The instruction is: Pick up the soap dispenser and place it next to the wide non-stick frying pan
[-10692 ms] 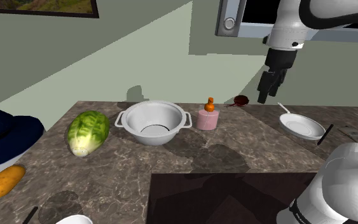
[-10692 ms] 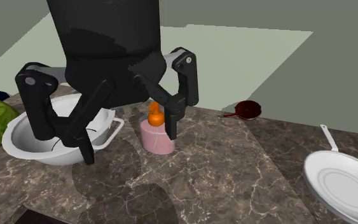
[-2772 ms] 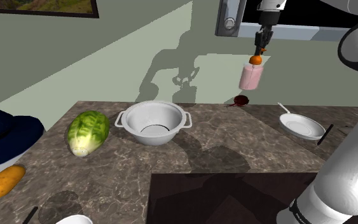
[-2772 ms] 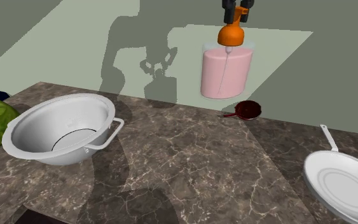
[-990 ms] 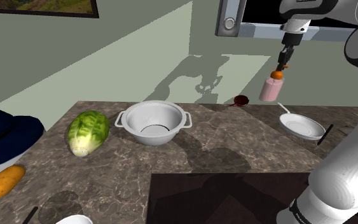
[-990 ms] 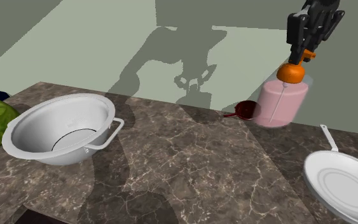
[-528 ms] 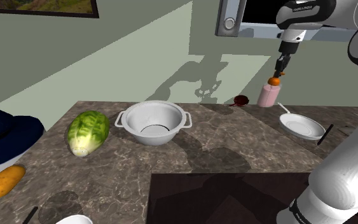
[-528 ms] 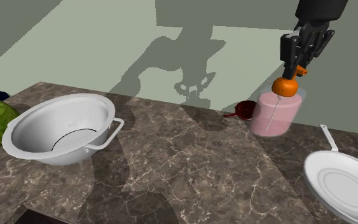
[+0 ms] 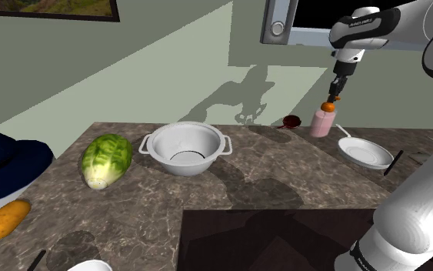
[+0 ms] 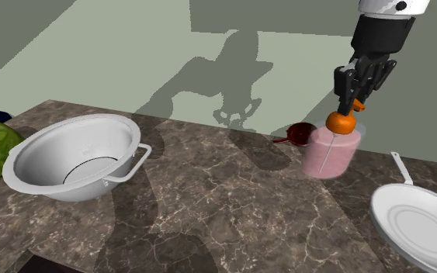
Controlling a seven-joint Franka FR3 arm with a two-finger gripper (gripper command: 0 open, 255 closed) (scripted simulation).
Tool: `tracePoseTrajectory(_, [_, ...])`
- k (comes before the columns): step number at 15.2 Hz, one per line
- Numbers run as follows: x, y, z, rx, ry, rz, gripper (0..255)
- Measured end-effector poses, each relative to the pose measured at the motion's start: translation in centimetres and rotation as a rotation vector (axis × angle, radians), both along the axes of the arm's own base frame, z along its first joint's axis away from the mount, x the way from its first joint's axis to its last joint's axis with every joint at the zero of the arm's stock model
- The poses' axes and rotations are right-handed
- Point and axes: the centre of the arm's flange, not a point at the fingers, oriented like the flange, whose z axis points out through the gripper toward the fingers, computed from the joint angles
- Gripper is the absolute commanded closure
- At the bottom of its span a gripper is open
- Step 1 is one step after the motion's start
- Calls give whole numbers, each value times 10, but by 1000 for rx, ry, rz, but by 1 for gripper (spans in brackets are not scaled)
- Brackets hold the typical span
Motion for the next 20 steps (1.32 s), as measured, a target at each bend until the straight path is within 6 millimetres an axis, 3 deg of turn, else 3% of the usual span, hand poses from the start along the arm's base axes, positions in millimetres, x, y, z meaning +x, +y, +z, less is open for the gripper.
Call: tracePoseTrajectory(20, [-1,0,-102,0,0,0,255])
